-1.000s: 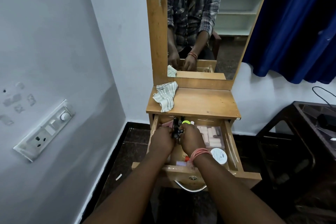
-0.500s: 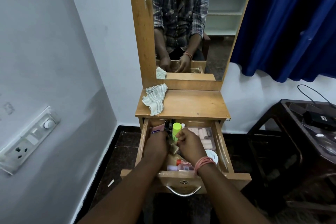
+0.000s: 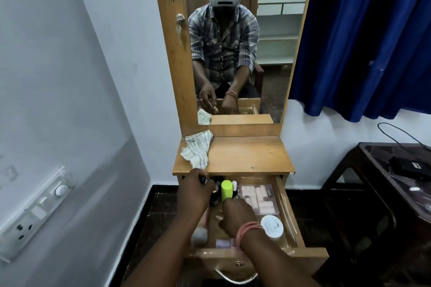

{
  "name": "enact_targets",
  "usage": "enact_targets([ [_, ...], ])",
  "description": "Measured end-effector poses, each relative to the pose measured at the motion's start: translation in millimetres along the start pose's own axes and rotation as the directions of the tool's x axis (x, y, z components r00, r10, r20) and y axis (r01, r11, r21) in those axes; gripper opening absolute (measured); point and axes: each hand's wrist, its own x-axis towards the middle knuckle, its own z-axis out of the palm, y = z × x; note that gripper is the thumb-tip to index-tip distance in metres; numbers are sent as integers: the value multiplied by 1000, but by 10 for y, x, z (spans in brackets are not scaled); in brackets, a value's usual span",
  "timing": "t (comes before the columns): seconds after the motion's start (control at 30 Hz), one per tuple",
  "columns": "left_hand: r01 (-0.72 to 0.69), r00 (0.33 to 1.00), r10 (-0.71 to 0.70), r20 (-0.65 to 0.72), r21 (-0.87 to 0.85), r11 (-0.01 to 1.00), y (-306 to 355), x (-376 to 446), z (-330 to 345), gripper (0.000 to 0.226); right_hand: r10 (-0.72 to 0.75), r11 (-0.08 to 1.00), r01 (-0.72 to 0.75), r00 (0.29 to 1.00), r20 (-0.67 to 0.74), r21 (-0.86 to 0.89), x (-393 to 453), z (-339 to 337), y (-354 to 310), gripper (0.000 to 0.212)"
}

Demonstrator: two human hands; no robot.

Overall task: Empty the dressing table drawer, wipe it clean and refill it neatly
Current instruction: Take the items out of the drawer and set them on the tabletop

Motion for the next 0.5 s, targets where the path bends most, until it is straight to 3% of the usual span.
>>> enact_targets([
  [0.03, 20, 1000, -19, 12, -86, 996, 54, 33, -30, 27, 23, 997, -21, 1000, -16, 81, -6, -61, 25, 14],
  [0.1, 57, 998, -49, 34, -282, 958, 181, 115, -78, 33, 89, 907, -81, 996, 0, 413, 23, -253, 128, 28],
  [0.13, 66, 998, -62, 23, -338, 939, 231, 179, -83, 34, 122, 790, -112, 992, 24, 603, 41, -369, 195, 30],
  [0.2, 53, 998, -62, -13, -354, 934, 354, 316, -52, 36, 179, 408, -179, 977, 113, 895, 106, -630, 335, 29],
  [0.27, 51, 998, -56, -3, -370, 928, 451, 444, 45, 39, 195, -5, -185, 964, 183, 983, 222, -846, 490, 24],
  [0.3, 55, 998, -51, 19, -355, 933, 489, 496, 104, 42, 208, -125, -168, 959, 192, 978, 294, -934, 553, 22],
  [0.33, 46, 999, -37, 35, -331, 942, 519, 547, 180, 44, 230, -160, -146, 956, 181, 976, 392, -998, 607, 21],
  [0.4, 4, 999, 9, 47, -261, 965, 562, 646, 335, 45, 302, -44, -101, 947, 110, 994, 592, -1103, 648, 18],
  [0.43, -22, 999, 32, 42, -226, 974, 578, 700, 407, 43, 339, 92, -66, 940, 31, 994, 695, -1132, 643, 17],
  [0.5, -69, 997, 75, 34, -163, 984, 575, 792, 532, 37, 358, 502, 7, 909, -216, 865, 886, -1155, 615, 22],
])
